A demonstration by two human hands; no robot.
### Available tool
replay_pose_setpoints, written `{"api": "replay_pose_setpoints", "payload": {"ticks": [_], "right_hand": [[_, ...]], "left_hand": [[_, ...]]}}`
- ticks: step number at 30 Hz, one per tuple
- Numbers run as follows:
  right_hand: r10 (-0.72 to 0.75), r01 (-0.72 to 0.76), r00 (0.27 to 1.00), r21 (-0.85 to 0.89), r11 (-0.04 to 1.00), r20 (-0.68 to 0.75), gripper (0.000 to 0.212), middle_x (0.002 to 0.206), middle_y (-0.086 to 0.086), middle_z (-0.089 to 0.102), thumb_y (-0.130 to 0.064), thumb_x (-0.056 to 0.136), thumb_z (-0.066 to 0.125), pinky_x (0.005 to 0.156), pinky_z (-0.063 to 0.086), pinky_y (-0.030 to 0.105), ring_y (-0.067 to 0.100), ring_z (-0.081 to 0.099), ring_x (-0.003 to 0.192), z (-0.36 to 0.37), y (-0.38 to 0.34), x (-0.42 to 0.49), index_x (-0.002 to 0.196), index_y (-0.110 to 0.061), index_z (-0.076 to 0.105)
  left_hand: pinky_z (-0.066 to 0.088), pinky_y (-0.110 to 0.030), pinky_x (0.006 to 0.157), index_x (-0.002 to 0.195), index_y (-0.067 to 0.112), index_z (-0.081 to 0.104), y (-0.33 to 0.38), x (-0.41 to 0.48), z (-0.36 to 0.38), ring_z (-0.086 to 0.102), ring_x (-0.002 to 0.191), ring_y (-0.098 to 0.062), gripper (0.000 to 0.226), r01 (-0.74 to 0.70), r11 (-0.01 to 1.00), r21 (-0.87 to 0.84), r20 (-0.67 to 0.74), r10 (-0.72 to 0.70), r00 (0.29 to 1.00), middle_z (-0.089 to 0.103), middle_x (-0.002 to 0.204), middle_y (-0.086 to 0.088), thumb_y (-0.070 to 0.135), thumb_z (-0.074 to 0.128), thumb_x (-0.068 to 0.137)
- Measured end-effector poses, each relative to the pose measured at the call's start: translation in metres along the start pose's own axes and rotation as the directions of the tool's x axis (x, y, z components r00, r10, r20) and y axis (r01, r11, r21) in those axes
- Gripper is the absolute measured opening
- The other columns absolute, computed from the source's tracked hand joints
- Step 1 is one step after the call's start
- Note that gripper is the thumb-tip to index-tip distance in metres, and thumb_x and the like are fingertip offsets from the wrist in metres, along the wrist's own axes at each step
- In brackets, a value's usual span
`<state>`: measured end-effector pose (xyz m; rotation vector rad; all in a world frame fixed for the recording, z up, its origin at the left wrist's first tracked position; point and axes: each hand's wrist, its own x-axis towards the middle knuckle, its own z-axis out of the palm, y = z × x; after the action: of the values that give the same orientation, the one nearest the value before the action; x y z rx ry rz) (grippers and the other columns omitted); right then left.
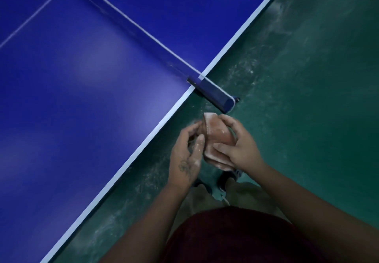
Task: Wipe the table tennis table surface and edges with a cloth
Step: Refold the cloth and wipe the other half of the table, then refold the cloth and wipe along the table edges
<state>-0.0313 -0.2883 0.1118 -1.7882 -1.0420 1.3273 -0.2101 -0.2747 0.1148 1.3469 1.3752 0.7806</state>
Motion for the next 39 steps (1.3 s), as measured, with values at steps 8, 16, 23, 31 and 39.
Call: {"api": "replay_pose_setpoints", "payload": {"ticks": [8, 16, 23, 31, 39], "right_hand": [[-0.091, 0.079, 0.99, 0.116, 0.99, 0.108, 0.102, 0.164, -0.005, 0.046, 0.018, 0.08, 0.07, 0.084, 0.058, 0.016, -0.004, 0.059, 0.131, -0.094, -0.015, -0.023, 0.16, -0.04, 0.042], [-0.041, -0.079, 0.967, 0.449, 0.89, 0.25, 0.09, 0.166, -0.025, 0.034, -0.02, 0.085, 0.074, 0.112, 0.051, 0.027, -0.008, 0.048, 0.143, -0.179, 0.007, -0.02, 0.154, -0.06, 0.032], [0.179, -0.368, 0.917, 0.589, 0.719, 0.355, 0.073, 0.157, -0.011, 0.056, -0.062, 0.09, 0.064, 0.118, 0.048, 0.051, 0.016, 0.064, 0.134, -0.232, 0.024, -0.007, 0.155, -0.055, 0.032], [0.07, -0.119, 0.992, 0.585, 0.802, 0.107, 0.093, 0.118, 0.018, 0.073, 0.014, 0.089, 0.074, 0.09, 0.06, 0.038, 0.027, 0.073, 0.102, -0.281, 0.025, 0.011, 0.156, -0.044, 0.049], [0.023, -0.01, 0.99, 0.097, 0.995, -0.136, 0.05, 0.106, -0.011, 0.073, -0.014, 0.08, 0.094, 0.083, 0.052, 0.024, 0.0, 0.068, 0.096, -0.275, 0.026, 0.037, 0.115, -0.043, 0.071]], "left_hand": [[0.06, -0.031, 0.097, 0.137, 0.014, 0.063, 0.089, -0.008, 0.076, 0.074, 0.108, -0.015, 0.041, 0.054, 0.998, -0.014, 0.025, -0.054, 0.998, 0.076, 0.116, 0.001, 0.008, 0.079, 0.1], [0.056, -0.066, 0.086, 0.121, 0.013, 0.063, 0.157, 0.001, 0.145, 0.064, 0.099, -0.048, 0.037, 0.046, 0.996, -0.073, 0.037, -0.044, 0.998, 0.068, 0.108, -0.024, 0.018, 0.074, 0.086], [0.065, -0.042, 0.087, 0.151, 0.04, 0.047, 0.192, 0.024, 0.167, 0.075, 0.107, -0.026, 0.073, 0.053, 0.979, -0.197, 0.109, -0.032, 0.994, 0.076, 0.119, -0.005, 0.007, 0.07, 0.09], [0.052, -0.013, 0.094, 0.132, 0.029, 0.07, 0.184, 0.058, 0.178, 0.064, 0.116, 0.008, 0.06, -0.008, 0.988, 0.152, 0.196, -0.022, 0.98, 0.067, 0.125, 0.034, -0.017, 0.064, 0.093], [0.048, -0.009, 0.099, 0.149, 0.024, 0.059, 0.168, 0.113, 0.186, 0.056, 0.127, -0.008, 0.084, -0.004, 0.932, 0.362, 0.389, -0.147, 0.91, 0.051, 0.14, 0.011, -0.014, 0.082, 0.077]]}}
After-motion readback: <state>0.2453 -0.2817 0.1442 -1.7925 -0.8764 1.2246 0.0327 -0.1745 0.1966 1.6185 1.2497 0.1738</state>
